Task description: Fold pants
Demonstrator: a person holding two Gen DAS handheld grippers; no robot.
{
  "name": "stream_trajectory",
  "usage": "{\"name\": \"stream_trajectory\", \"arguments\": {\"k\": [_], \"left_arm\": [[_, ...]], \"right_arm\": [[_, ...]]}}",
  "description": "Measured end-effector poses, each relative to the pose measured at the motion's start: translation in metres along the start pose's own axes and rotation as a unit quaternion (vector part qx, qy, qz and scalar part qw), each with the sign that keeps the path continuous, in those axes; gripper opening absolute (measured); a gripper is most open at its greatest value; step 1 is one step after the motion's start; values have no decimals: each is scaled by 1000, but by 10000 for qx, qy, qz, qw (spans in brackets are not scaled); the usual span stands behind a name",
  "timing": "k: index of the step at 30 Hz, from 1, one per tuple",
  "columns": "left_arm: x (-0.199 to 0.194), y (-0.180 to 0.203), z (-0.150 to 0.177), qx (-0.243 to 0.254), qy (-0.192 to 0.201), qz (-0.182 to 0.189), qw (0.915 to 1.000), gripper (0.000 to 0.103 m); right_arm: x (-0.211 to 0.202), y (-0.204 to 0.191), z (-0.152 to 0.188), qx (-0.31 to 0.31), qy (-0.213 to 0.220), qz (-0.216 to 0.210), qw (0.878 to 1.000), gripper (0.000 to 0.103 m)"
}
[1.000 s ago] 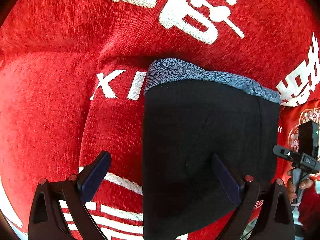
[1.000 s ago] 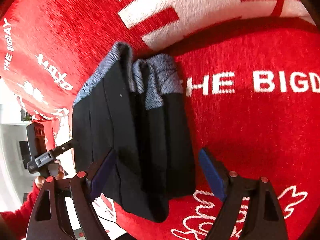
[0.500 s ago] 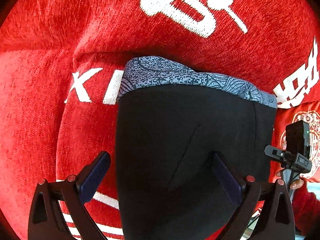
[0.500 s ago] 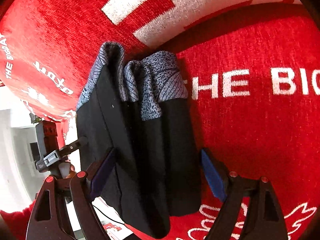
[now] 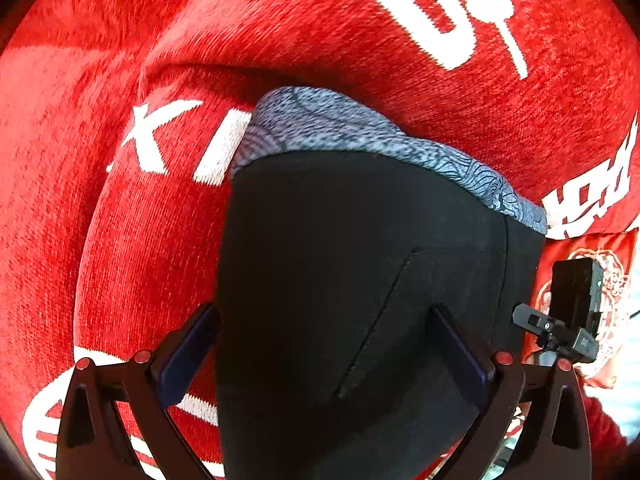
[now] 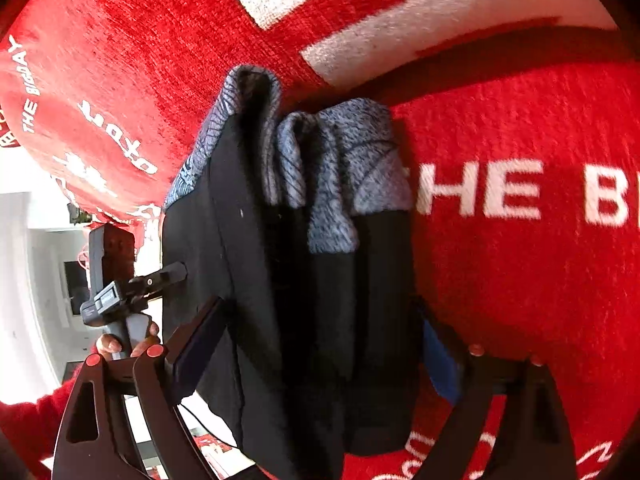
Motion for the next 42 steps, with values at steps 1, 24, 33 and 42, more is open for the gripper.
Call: {"name": "stream_trajectory", "arguments": {"k": [1, 24, 33, 42], "left_arm": [[0, 6, -2, 50, 79, -54, 9999, 103], [-84, 35, 83, 592, 660, -151, 9959, 61], [-71, -10, 130, 693, 308, -416, 9963, 61], [-109, -26, 117, 1094, 1083, -1172, 9811, 78]], "right_arm": [[0, 0, -1, 98, 1, 19, 10000, 92], [-51, -67, 57, 293, 158, -669, 9972, 43], [-22, -82, 123, 389, 24, -447, 9982, 43], [-33, -59, 150, 326, 196, 1364, 9899, 58]]}}
Point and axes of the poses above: each gripper's, at about its wrist camera, not at the fingertips, and x roughly the way its jaws point, y to its right, z to its underside, the point moved 8 cm from there along x, roughly the way its jaws point, and after that the axes turned 12 degrees about -x, right-handed, at the moved point
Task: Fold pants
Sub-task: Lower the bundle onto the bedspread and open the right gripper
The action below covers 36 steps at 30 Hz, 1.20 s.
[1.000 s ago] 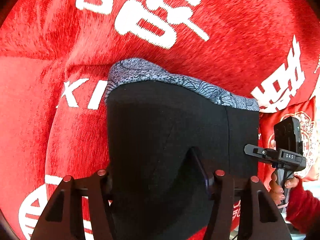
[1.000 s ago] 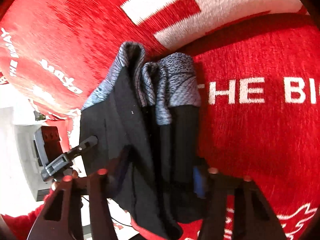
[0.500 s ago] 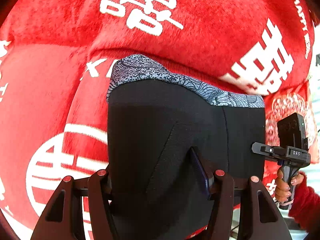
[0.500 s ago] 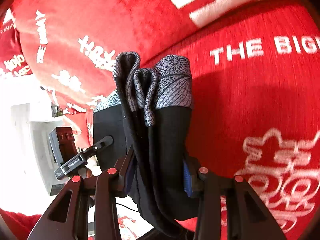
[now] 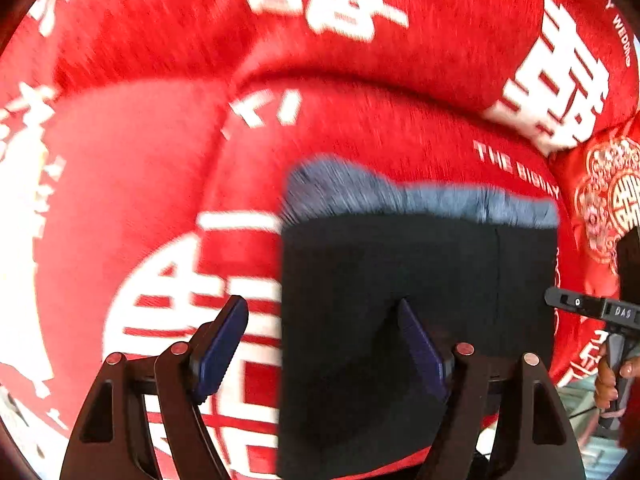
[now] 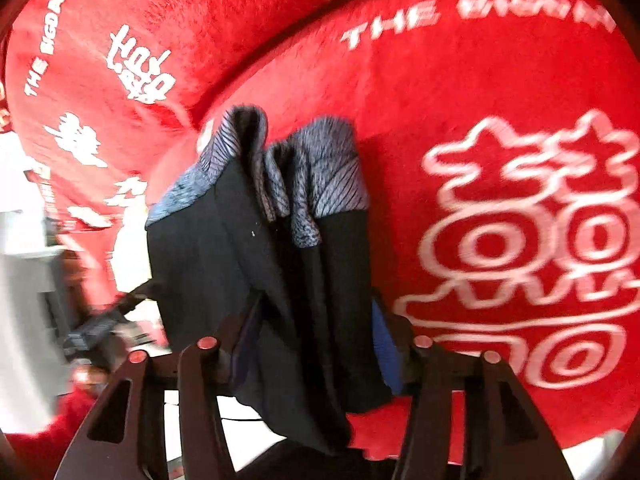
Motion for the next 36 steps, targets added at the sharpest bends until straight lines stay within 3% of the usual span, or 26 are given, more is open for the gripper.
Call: {"name": "stream_trajectory", "arguments": {"k": [2, 3, 5, 9, 11, 16, 20, 25, 29, 32, 36], "left_arm": [[-15, 2, -12, 26, 255, 95, 9996, 78], [-22, 4, -18, 53, 368, 172, 9992, 78], [-27, 18, -30, 131, 471, 424, 9979, 78], [-7, 56, -36, 465, 365, 674, 9960, 78], [10, 65, -30, 576, 234, 631, 9961, 78], [44, 48, -20, 620, 144, 238, 9977, 78], [54, 34, -23, 317, 66, 318, 9990, 87], [48, 31, -17, 222, 79, 12, 9997, 91], [33, 19, 1, 110, 116, -388, 9991, 91], [22, 10, 27, 32, 29, -589, 9983, 91], [22, -1, 65, 97, -155, -739, 9971, 92]], "right_arm": [[-15, 4, -2, -40, 158, 314, 9994, 56], [-24, 0, -5, -85, 316, 390, 9987, 43], [-32, -10, -13, -199, 488, 394, 9978, 28], [-31, -29, -26, -485, 624, 285, 9965, 28], [-13, -46, -39, -581, 583, 305, 9961, 28], [21, -39, -43, -607, 297, 360, 9971, 25], [29, -35, -46, -662, 324, 264, 9969, 20], [21, -37, -34, -678, 280, 376, 9966, 20], [12, -41, -6, -731, 103, 609, 9954, 30], [6, -44, 25, -721, 20, 765, 9945, 41], [1, -44, 59, -728, -40, 1028, 9920, 42]]}}
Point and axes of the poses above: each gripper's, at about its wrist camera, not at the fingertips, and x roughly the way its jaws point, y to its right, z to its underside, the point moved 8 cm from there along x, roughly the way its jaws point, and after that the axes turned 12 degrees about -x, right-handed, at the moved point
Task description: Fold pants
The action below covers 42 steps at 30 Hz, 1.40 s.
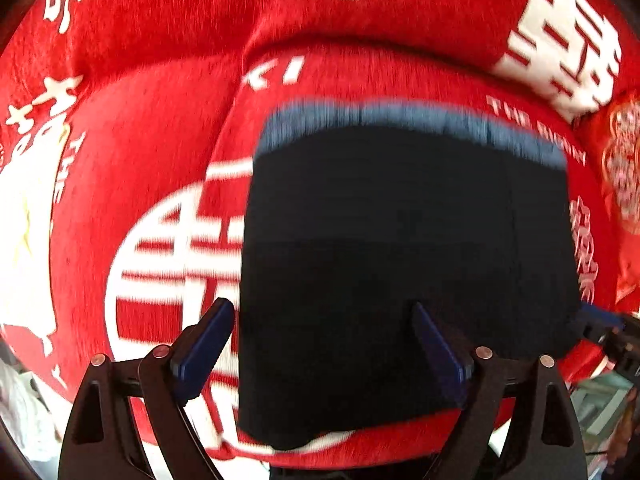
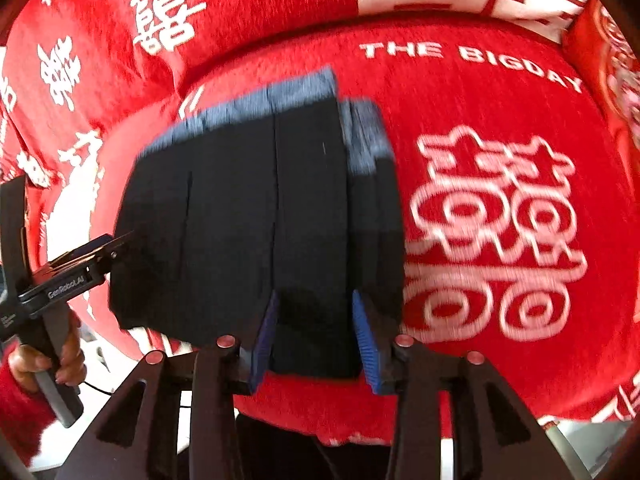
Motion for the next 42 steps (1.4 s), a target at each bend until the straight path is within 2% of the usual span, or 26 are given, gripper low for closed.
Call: {"name": "stream_trajectory", "arguments": {"k": [1, 2, 4, 9, 15, 18, 22, 25, 30, 31, 33, 35, 37, 40, 42], "left_arm": [[2, -4, 7, -104, -33, 8, 9999, 101], [4, -6, 10, -172, -55, 5, 9998, 102], [7, -9, 13, -280, -54, 68, 9996, 102], [15, -6, 13, -227, -41, 60, 9997, 103], [19, 1, 9, -72, -152, 134, 9998, 103], [20, 1, 8, -67, -301, 129, 9994, 103], [17, 1, 7, -100, -433, 90, 9990, 103], [-1, 5, 10, 147, -211, -199, 9995, 103], [-43, 14, 25, 522, 64, -146, 9985, 103], [-48, 14, 27, 558, 83, -142, 9983, 103], [-59, 12, 35, 693, 38, -235, 9973, 103], [-67, 10, 43, 835, -88, -349, 9959, 103], [-77, 7, 50, 910, -135, -433, 9948, 103], [-91, 5, 53, 945, -100, -409, 9946, 103], [-104, 3, 56, 952, -58, -423, 9945, 103]], "right_arm": [[0, 1, 6, 67, -21, 10, 10000, 43], [2, 2, 10, 160, -52, -12, 9999, 43], [4, 5, 14, 329, -42, -31, 9994, 44], [13, 12, 13, 285, -84, 327, 9990, 59], [16, 23, 18, 606, -174, 440, 9970, 77], [13, 25, 20, 732, -225, 499, 9958, 78], [2, 19, 20, 564, -269, 725, 9954, 80], [-9, 17, 24, 587, -329, 718, 9951, 80], [-34, 18, 40, 740, -243, 717, 9944, 84], [-39, 17, 43, 788, -232, 639, 9946, 85], [-47, 13, 47, 860, -235, 503, 9947, 94], [-55, 6, 49, 923, -229, 384, 9947, 95], [-58, -3, 57, 969, -337, 289, 9943, 102], [-63, -24, 67, 773, -605, 199, 9950, 103], [-68, -34, 71, 571, -691, 349, 9954, 103]]}}
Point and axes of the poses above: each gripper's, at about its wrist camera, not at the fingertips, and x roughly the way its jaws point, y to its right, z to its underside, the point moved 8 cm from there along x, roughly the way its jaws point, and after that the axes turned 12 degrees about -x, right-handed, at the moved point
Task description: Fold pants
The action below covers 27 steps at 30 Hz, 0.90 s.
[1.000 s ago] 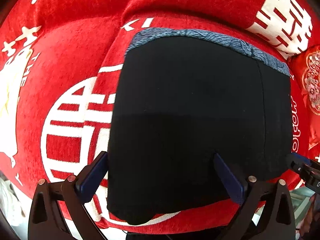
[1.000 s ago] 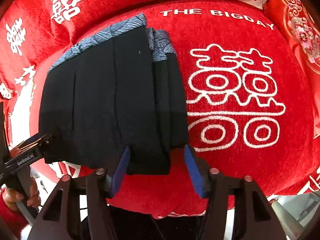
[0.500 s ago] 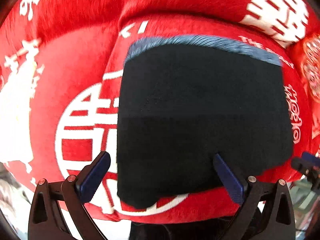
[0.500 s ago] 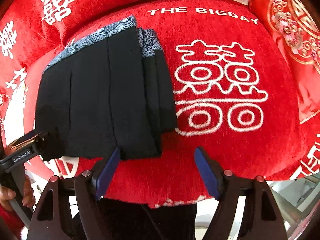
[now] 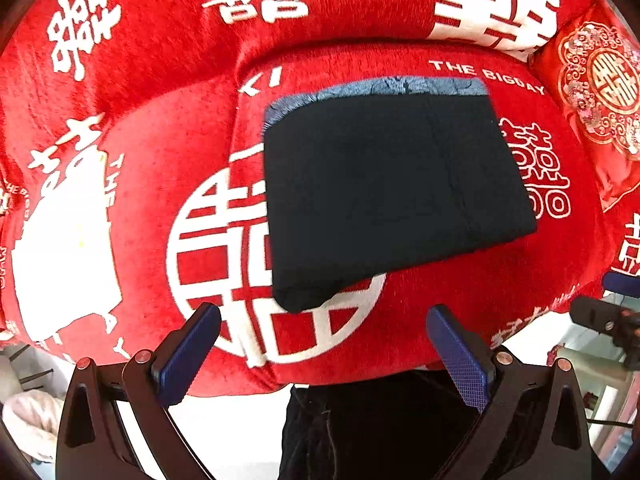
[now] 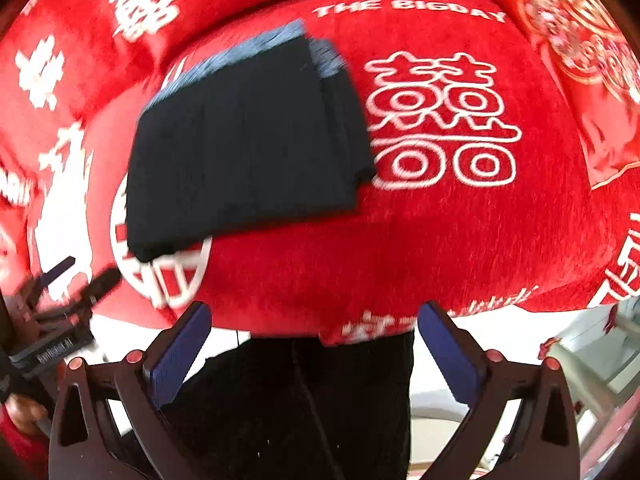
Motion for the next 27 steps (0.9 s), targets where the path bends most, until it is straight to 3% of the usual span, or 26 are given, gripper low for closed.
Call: {"name": "stream_trajectory", "arguments": {"k": [3, 11, 18, 27], "left_arm": [[-14, -6, 3, -27, -23, 21, 10000, 103], [-47, -15, 2, -211, 155, -160, 9995, 103], [-51, -11, 0, -318, 157, -200, 9992, 103], [-55, -13, -5, -488, 251, -268, 9981, 103]], "right_arm": [[-10, -10, 5, -194, -12, 291, 9994, 103], [-41, -33, -14, -154, 282, 334, 9989, 103], [-62, -40, -40, -148, 577, 574, 9966, 103], [-62, -48, -43, -333, 508, 644, 9961, 103]]}}
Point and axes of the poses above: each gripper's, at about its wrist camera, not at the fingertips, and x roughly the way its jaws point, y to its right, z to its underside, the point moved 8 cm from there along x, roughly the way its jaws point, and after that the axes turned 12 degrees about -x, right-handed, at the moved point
